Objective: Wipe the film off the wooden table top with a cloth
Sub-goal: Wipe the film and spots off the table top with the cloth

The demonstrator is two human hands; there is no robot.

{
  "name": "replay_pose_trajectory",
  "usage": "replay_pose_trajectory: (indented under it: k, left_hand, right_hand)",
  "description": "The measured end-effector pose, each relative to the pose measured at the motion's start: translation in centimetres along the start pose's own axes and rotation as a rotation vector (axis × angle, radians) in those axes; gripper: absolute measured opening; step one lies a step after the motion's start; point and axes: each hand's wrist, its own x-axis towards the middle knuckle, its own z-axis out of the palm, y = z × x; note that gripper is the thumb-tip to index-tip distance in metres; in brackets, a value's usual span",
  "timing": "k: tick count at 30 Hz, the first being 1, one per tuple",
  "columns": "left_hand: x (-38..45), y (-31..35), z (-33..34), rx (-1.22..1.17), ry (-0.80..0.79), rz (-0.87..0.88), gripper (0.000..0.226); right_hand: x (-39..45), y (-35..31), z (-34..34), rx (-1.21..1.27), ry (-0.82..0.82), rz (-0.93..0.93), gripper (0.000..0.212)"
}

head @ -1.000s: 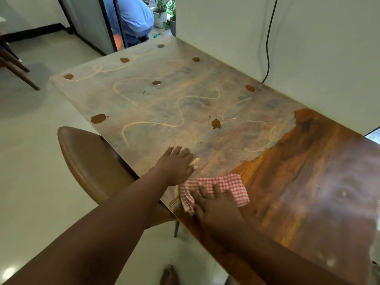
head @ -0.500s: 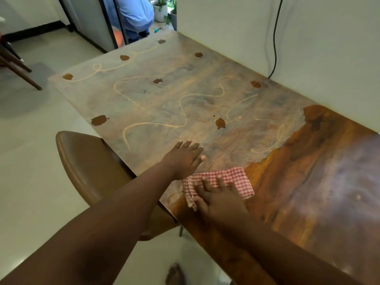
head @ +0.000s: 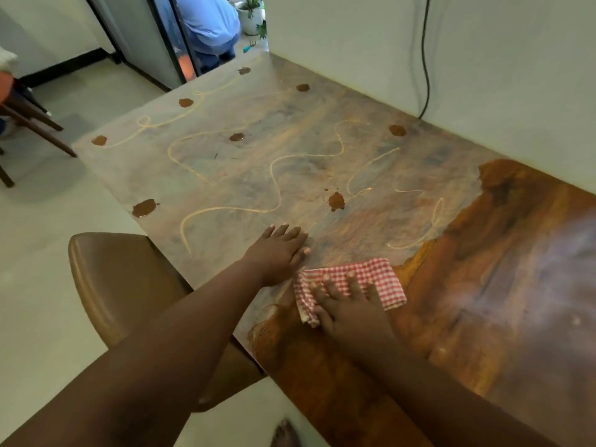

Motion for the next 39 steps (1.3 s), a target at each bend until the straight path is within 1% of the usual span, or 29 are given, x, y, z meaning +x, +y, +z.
replay_pose_trajectory:
  k: [3,5,6,7,8,10,13,15,18,21,23,26,30,31,33,36,37,39]
  left_hand:
    - [1.1,1.3,0.3,0.047,-0.009,-0.037,0.059]
    - [1.7,2.0,0.3,0.056,0.006,-0.071,0.060]
    - [2.0,2.4,0.2,0.061,0.011,-0.083,0.061]
    - [2.3,2.9,0.3,0.070,0.016,-0.093,0.061]
    - [2.7,3.3,0.4,0.082,0.020,-0.103,0.062]
    - [3.2,4.2,0.6,0.089,0.022,-0.122,0.063]
    - [4.2,5.9,1.4,0.072,0.036,-0.140,0.063]
    - [4.7,6.7,1.8,0.037,0.074,-0.184,0.062]
    - [5.2,7.0,2.0,0.032,0.111,-0.236,0.063]
    - [5.2,7.1,2.1,0.052,0.121,-0.221,0.063]
    - [5.1,7.2,2.3,0.054,0.124,-0.214,0.063]
    - [5.3,7.1,2.7,0.032,0.124,-0.209,0.064]
    - [6.9,5.9,2.4,-0.001,0.228,-0.218,0.062]
    - [7.2,5.6,2.3,0.000,0.237,-0.224,0.061]
    - [7.6,4.8,2.1,0.015,0.253,-0.227,0.062]
    - [8.1,3.8,1.9,0.026,0.290,-0.225,0.064]
    - [8.3,3.6,1.9,0.033,0.300,-0.225,0.065]
    - [8.8,3.2,1.7,0.031,0.322,-0.223,0.066]
  right_hand:
    - [-1.4,-0.8,0.9,0.064,0.004,-0.143,0.057]
    - [-3.6,0.5,1.2,0.016,0.020,-0.260,0.052]
    - [-4.6,1.7,1.0,-0.022,0.015,-0.262,0.047]
    - [-5.3,3.1,0.7,-0.038,0.027,-0.225,0.044]
    - [-5.5,4.7,0.4,-0.042,0.024,-0.182,0.043]
    - [-4.4,7.5,-0.7,0.003,-0.050,-0.128,0.048]
    - [-0.2,9.3,-1.8,0.039,0.025,-0.076,0.052]
    - [1.9,7.7,-2.4,0.000,0.030,-0.121,0.053]
    - [1.6,6.3,-1.7,-0.027,0.046,-0.267,0.055]
    - [-0.5,8.6,-0.6,-0.028,0.019,-0.356,0.054]
    - [-1.1,11.2,-1.0,-0.009,-0.011,-0.339,0.055]
    - [0.8,13.7,-2.8,-0.057,-0.020,-0.231,0.055]
    - [5.1,11.7,-4.2,-0.070,0.000,-0.075,0.055]
    - [5.3,10.8,-4.1,-0.074,-0.008,-0.070,0.056]
    - [4.5,9.5,-3.1,-0.076,-0.002,-0.122,0.057]
    - [1.8,10.3,-1.8,-0.049,-0.029,-0.225,0.057]
    - [1.0,11.2,-1.6,-0.036,-0.043,-0.220,0.058]
    - [0.5,13.3,-2.0,-0.040,-0.023,-0.141,0.060]
